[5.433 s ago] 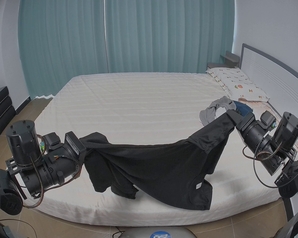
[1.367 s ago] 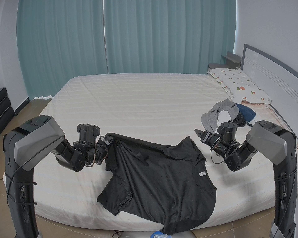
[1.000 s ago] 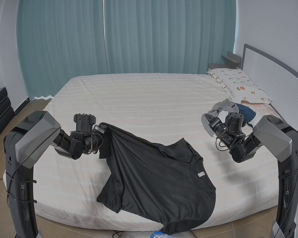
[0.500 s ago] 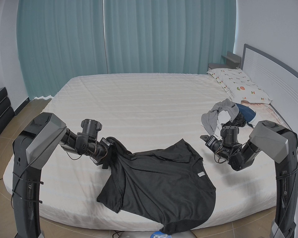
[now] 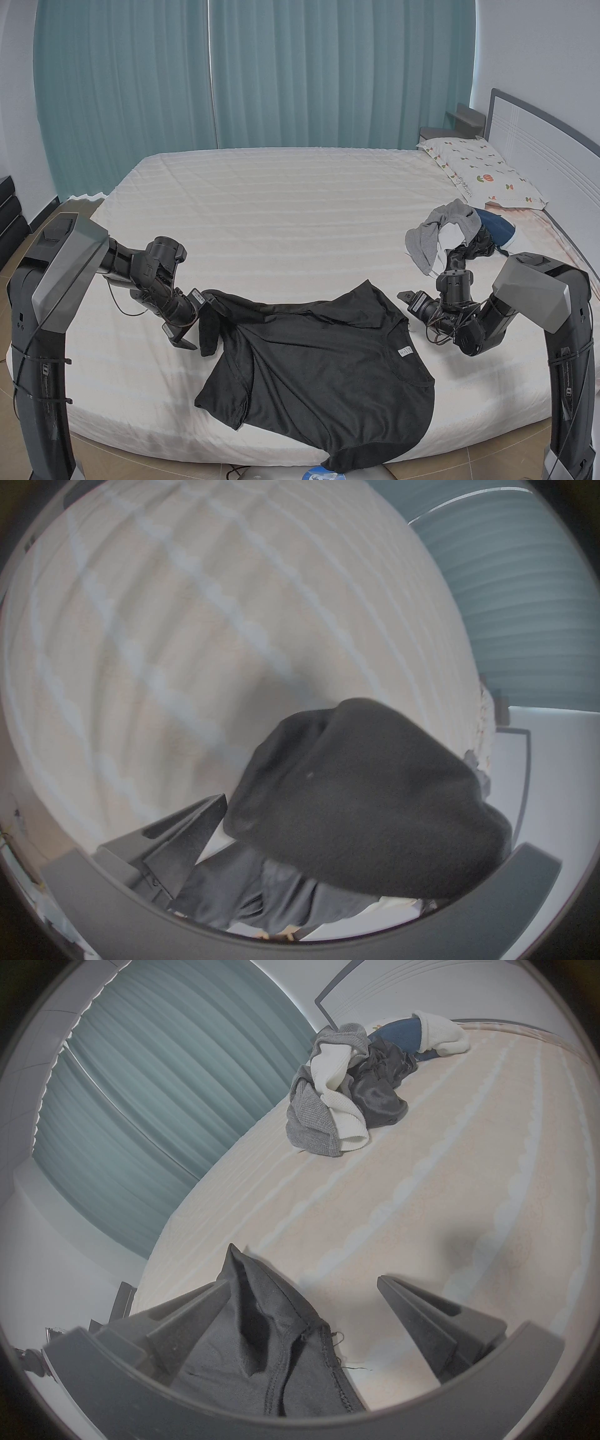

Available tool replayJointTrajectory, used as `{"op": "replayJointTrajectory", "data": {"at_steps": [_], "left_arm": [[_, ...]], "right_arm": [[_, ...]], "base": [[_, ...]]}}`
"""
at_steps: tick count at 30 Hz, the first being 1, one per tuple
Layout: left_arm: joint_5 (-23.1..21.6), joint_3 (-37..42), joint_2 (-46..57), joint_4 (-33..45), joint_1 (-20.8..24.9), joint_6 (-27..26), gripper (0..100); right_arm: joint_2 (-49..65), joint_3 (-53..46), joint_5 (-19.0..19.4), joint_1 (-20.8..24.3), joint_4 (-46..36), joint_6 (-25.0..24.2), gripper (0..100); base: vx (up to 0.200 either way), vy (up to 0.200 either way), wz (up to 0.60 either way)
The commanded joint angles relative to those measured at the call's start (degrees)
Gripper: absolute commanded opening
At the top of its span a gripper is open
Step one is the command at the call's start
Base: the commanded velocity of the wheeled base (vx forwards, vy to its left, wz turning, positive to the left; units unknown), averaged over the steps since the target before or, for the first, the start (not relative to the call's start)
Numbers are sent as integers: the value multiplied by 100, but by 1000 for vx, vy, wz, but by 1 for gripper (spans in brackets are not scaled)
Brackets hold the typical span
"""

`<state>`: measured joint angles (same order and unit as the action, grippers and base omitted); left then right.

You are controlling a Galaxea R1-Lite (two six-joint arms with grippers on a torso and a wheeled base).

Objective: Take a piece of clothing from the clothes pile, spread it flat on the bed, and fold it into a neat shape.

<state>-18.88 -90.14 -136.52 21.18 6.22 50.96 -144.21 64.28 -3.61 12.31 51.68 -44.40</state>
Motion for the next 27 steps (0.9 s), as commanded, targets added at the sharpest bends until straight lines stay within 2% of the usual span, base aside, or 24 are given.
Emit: {"op": "replayJointTrajectory", "data": {"at_steps": [1, 7, 13, 14, 16, 22, 27], "left_arm": [[-36, -347, 117, 440, -68, -517, 100], [-54, -259, 390, 458, -191, -789, 100], [-230, -320, 460, 458, -270, -754, 100], [-696, -320, 513, 537, -349, -736, 100], [-986, -329, 521, 721, -358, -789, 100], [-1003, -364, 486, 783, -349, -807, 100], [-1003, -355, 495, 792, -349, -807, 100]], "right_arm": [[-72, -12, -8, 34, 0, 1, 100], [-107, -30, -8, 43, 9, 1, 100], [-133, -30, 0, 43, 27, 1, 100], [-133, -30, 0, 43, 36, 1, 100], [-142, -30, 0, 43, 53, 1, 100], [-142, 14, 9, 78, 44, 45, 100], [-247, 269, 167, 122, -17, 335, 100]], "base": [[0, 0, 0], [0, 0, 0], [0, 0, 0], [0, 0, 0], [0, 0, 0], [0, 0, 0], [0, 0, 0]]}}
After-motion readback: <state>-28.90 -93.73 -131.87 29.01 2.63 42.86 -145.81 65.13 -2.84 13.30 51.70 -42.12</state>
